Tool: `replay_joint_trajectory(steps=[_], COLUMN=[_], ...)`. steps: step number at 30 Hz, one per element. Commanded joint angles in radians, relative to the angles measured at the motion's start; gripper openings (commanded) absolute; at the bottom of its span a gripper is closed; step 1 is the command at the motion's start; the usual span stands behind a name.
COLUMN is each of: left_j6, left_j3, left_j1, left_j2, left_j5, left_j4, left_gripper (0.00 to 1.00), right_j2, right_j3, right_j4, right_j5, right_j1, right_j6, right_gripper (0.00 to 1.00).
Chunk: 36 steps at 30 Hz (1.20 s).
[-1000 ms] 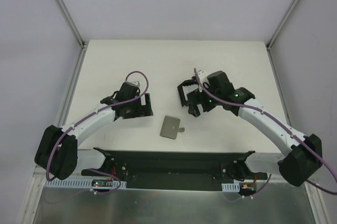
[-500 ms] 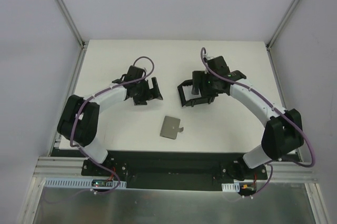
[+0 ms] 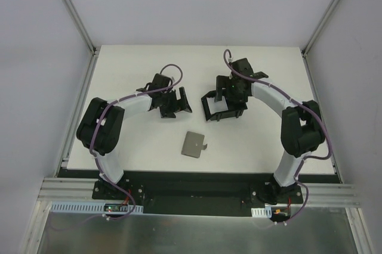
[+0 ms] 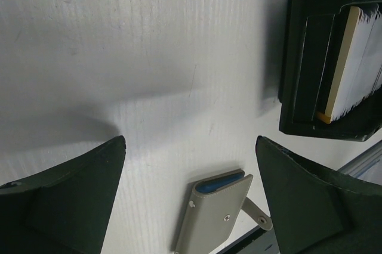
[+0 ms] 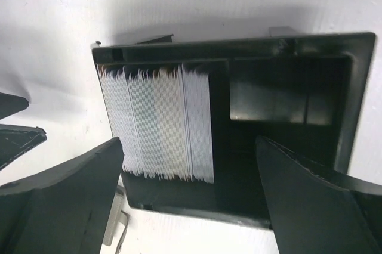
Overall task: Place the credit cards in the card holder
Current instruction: Pick up the credit card from the storage box.
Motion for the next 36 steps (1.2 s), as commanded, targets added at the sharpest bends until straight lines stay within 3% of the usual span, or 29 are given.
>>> replay_joint_trajectory(steps=[1,16,36], left_j6=[-0.012,-0.027,-0.032], left_j3=[-0.001,0.054,0.08], left_j1=[-0.007,-0.035,-0.044], left_j2=[-0.013,0.079,0.099], left_j5=[0.019,0.08,0.111], left_j4=[0.04,0.076,0.079], left_gripper=[0.89,0.82,0.78], right_j2=[0.046,0.111,0.05], right_j3=[0.047,0.036,-0.013], right_j4=[0.069,0.112,0.164], right_j5=[-0.096,-0.22,-0.304], right_j1=[-0.006,-0.012,-0.041], right_j6=[0.026,0.055,0.077], right_gripper=[0.94,0.92,0.54])
